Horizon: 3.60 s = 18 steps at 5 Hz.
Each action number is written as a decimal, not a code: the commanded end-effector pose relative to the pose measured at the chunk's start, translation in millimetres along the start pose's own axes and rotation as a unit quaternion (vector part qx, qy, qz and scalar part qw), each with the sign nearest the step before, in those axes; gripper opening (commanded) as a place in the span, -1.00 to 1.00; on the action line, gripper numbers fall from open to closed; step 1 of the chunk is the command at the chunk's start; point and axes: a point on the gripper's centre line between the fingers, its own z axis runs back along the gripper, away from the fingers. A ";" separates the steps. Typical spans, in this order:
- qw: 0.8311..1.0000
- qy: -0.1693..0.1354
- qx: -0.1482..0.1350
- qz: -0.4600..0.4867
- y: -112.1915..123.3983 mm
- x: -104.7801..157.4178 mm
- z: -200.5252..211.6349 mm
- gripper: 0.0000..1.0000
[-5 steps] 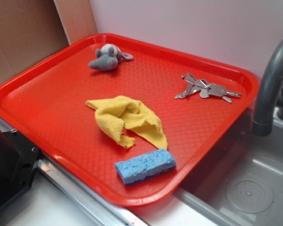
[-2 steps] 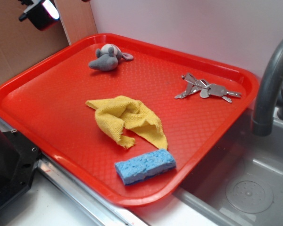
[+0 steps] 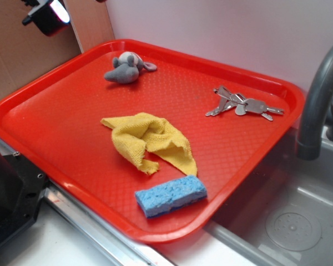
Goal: Grab the silver keys.
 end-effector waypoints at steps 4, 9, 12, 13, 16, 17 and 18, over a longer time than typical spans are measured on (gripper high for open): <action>1.000 0.026 0.013 -0.001 -54.9 45.8 -116.7 1.00; 0.998 0.015 0.059 -0.028 -64.3 12.0 -188.8 1.00; 0.996 0.016 0.056 -0.073 -66.5 15.4 -197.0 0.17; 0.995 0.033 0.052 -0.075 -65.2 13.4 -203.7 -1.00; 0.984 0.025 0.114 -0.133 -60.9 13.7 -182.2 -1.00; 0.973 0.026 0.144 -0.178 -34.3 24.3 -119.9 -1.00; 0.978 0.041 0.117 -0.169 -0.4 38.8 -53.9 -1.00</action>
